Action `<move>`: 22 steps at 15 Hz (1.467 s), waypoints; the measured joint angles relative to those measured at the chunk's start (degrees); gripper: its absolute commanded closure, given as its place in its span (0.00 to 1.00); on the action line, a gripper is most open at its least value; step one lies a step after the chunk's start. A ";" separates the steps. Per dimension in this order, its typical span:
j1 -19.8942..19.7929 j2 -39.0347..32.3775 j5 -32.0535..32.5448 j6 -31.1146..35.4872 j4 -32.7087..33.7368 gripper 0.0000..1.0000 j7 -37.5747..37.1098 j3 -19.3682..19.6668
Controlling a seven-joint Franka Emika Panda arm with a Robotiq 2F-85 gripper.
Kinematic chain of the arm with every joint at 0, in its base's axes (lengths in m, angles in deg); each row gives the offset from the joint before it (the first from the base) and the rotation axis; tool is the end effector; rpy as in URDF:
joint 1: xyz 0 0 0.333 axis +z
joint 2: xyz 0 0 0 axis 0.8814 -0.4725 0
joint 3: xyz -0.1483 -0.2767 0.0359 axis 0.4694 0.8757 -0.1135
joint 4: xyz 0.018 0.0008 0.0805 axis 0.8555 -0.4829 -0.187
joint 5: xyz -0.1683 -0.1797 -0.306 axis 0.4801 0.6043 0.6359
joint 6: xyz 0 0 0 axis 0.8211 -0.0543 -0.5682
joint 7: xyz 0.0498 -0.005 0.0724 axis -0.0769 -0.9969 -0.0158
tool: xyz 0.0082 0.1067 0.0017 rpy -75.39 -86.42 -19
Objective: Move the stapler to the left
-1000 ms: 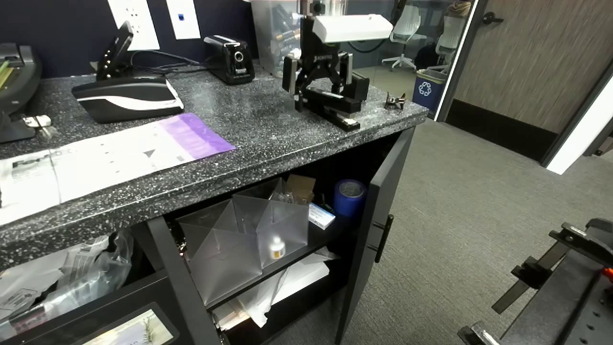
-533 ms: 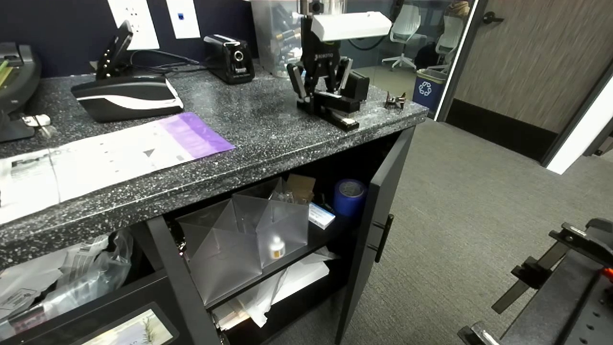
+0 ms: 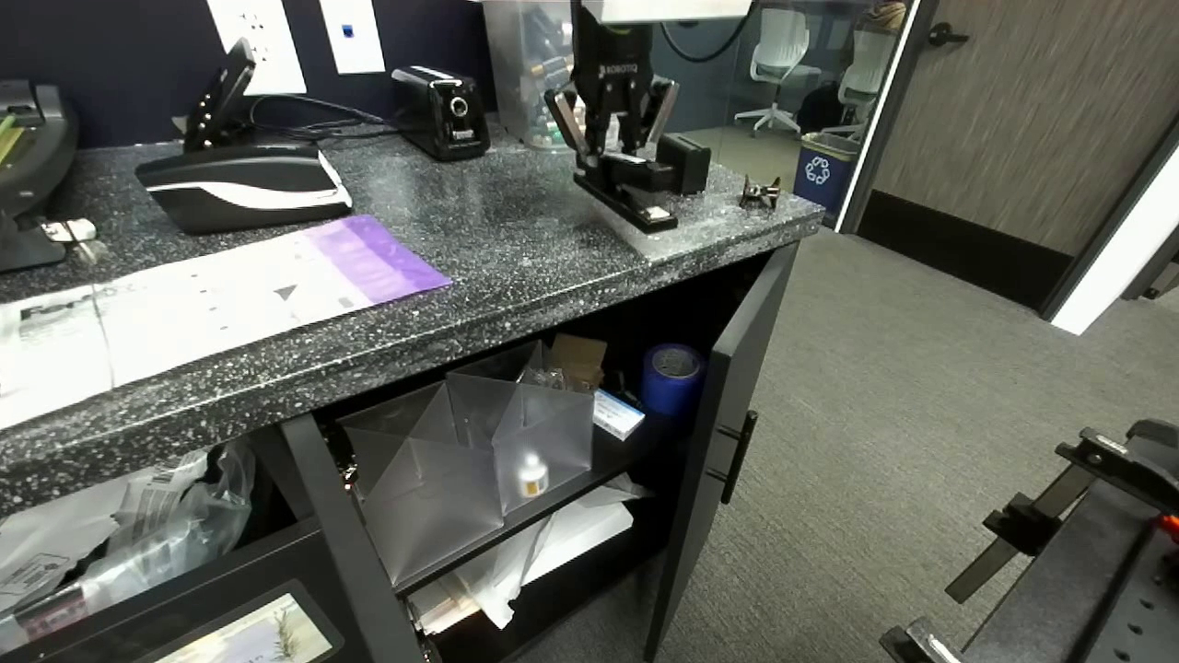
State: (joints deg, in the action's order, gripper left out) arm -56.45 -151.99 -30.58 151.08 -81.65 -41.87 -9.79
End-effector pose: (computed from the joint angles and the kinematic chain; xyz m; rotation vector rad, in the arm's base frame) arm 0.7994 0.0638 0.2556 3.0698 -0.1381 -0.0292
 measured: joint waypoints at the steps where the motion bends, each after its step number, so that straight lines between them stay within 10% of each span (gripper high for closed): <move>1: 0.41 0.47 -0.20 -2.38 1.44 0.90 -1.05 -0.21; 6: 3.10 2.63 -1.99 -10.22 4.93 0.90 -4.40 -1.49; 20: 6.99 -6.92 -1.69 -5.97 9.14 0.90 -1.10 -1.97; 21: 6.94 -6.92 -1.68 -5.57 9.12 0.40 -0.87 -1.82; 22: 6.82 -6.92 -1.68 -5.25 9.12 0.39 -0.68 -1.73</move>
State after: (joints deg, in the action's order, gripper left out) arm -49.63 -158.91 -32.26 145.82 -72.54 -42.54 -11.52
